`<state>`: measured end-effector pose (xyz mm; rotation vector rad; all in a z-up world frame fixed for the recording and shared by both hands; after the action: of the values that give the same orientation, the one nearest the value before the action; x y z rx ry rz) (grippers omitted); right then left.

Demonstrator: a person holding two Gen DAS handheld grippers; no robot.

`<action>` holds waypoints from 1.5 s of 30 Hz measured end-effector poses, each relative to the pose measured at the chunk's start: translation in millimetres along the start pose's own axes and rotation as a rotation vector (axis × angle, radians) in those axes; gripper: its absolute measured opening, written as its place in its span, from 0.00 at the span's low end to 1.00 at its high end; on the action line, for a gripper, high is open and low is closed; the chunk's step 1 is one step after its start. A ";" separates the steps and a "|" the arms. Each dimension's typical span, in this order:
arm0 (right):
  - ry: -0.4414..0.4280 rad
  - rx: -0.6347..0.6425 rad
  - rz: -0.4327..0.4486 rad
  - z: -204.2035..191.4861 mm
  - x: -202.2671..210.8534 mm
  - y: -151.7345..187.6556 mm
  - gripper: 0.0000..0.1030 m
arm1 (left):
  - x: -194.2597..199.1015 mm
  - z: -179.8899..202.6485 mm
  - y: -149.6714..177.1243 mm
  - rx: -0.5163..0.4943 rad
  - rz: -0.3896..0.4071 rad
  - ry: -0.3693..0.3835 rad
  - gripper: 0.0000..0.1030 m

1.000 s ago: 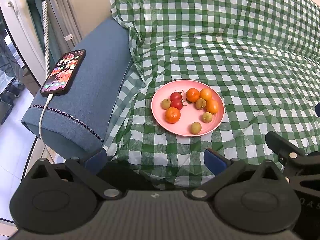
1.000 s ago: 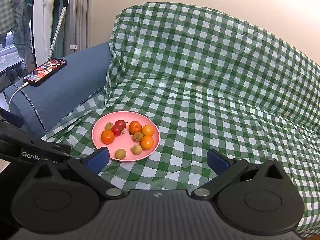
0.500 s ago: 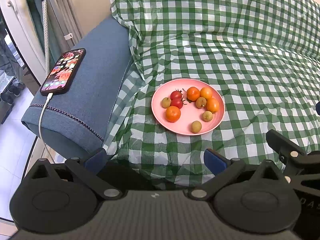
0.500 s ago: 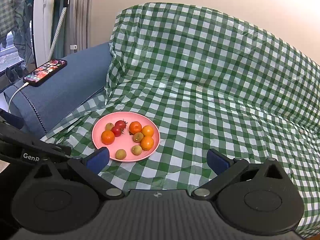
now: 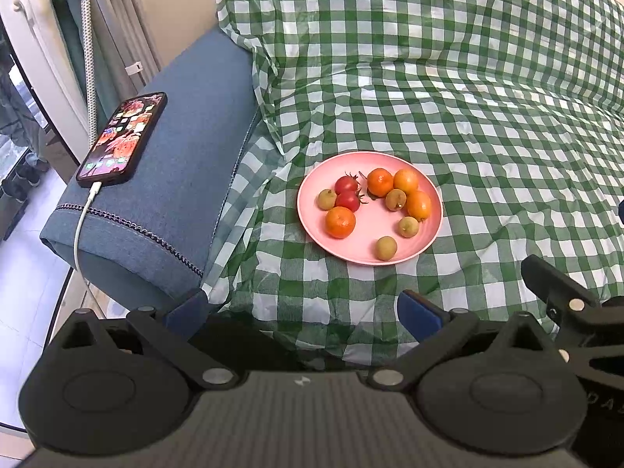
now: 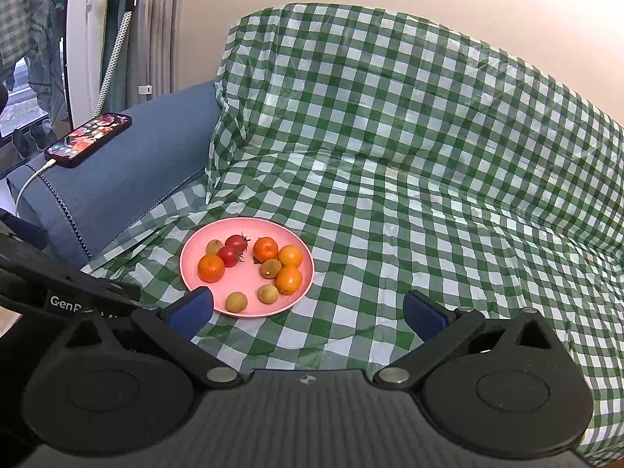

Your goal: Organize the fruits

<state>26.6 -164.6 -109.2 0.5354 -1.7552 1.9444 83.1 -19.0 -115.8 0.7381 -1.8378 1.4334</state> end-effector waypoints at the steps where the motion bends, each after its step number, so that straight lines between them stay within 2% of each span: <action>1: 0.001 -0.003 -0.001 0.0 -0.8 -0.5 0.99 | -0.1 0.3 0.0 0.000 0.000 0.001 1.00; 45: -0.007 -0.001 0.013 7.0 3.8 -2.3 0.99 | 3.5 4.5 2.9 0.014 0.004 -0.004 1.00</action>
<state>24.7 -171.1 -104.4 0.5332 -1.7679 1.9527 78.0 -22.8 -115.4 0.7447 -1.8349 1.4495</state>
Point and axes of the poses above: each gripper's, at about its wrist camera, not at the fingertips, and x roughly against the way its jaws point, z to its right, y to its underside, the point moved 5 cm from there along -x, roughly the way its jaws point
